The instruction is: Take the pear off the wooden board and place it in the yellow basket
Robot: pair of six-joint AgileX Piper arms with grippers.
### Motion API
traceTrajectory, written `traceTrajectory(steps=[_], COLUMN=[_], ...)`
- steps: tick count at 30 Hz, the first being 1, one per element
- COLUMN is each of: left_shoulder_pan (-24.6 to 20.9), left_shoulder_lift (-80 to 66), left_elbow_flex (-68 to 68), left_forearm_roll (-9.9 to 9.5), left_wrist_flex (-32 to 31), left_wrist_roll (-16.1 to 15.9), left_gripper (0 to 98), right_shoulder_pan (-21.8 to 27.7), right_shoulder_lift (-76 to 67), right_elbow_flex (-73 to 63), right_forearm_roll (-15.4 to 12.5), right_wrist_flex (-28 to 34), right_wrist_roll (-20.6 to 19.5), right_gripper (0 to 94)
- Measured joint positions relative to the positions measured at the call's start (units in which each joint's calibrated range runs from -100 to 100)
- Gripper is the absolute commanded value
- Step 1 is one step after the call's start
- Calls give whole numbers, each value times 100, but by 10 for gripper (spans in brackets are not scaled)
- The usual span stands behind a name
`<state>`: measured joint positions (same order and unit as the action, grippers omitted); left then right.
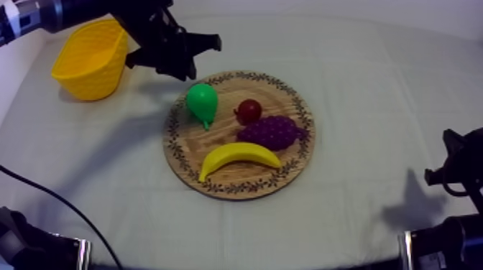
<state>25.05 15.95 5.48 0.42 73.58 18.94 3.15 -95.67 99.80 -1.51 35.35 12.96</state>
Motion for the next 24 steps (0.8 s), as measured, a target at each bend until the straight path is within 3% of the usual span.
traceTrajectory(steps=[7, 16, 24], left_shoulder_pan=[26, 74, 86], left_shoulder_lift=[12, 57, 150], left_elbow_flex=[36, -27, -132], left_forearm_roll=[-139, -82, 8], left_wrist_flex=[272, 376, 372], left_wrist_roll=[135, 1, -85], left_gripper=[477, 867, 953], right_shoulder_pan=[0, 0, 0], right_shoulder_lift=[0, 0, 0], right_elbow_flex=[0, 0, 0], right_forearm_roll=[0, 0, 0], right_wrist_flex=[0, 0, 0], right_wrist_roll=[0, 0, 0], right_gripper=[4, 4, 4])
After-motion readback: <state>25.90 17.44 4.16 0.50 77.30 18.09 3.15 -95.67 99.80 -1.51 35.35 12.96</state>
